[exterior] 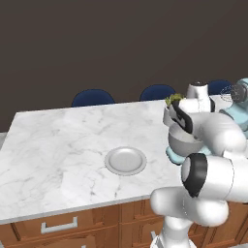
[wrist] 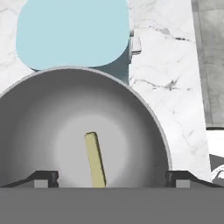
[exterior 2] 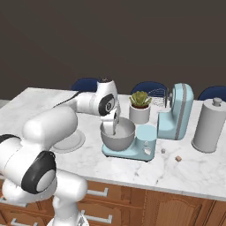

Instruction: Add butter and sugar cubes to the stand mixer bowl and then turn on the stand mixer to begin making frosting.

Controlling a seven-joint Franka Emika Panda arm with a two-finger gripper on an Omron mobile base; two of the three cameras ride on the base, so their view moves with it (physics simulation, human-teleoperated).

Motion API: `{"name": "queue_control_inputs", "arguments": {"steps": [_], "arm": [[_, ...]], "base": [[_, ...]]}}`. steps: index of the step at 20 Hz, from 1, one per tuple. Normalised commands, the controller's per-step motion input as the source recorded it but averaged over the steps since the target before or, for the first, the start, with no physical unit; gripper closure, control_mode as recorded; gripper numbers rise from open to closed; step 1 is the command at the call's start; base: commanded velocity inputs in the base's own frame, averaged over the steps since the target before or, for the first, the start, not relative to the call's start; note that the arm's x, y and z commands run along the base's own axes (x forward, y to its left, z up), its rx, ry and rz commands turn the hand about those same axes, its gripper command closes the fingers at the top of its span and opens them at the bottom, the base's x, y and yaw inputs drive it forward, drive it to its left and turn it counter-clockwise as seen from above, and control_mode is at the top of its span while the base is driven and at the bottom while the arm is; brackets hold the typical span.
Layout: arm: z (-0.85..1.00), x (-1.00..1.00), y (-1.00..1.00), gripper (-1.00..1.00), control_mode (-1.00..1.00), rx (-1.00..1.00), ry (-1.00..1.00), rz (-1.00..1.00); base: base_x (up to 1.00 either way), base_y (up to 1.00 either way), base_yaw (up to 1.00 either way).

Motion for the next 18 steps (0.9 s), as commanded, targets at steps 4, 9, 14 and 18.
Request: {"name": "queue_control_inputs", "arguments": {"steps": [4,9,14,18], "arm": [[0.89,-0.62,0.02,-1.0,-1.0,-0.05,-0.17,0.04],[0.14,-0.85,0.01,-1.0,-1.0,-0.05,-0.07,0.14],[-0.12,-1.0,-0.07,-1.0,-1.0,-0.04,-0.06,0.24],[-0.03,-0.95,-0.27,-1.0,-1.0,-0.04,-0.05,0.25]], "base": [[0.0,0.0,0.0],[0.0,0.0,0.0],[0.0,0.0,0.0],[0.0,0.0,0.0]]}}
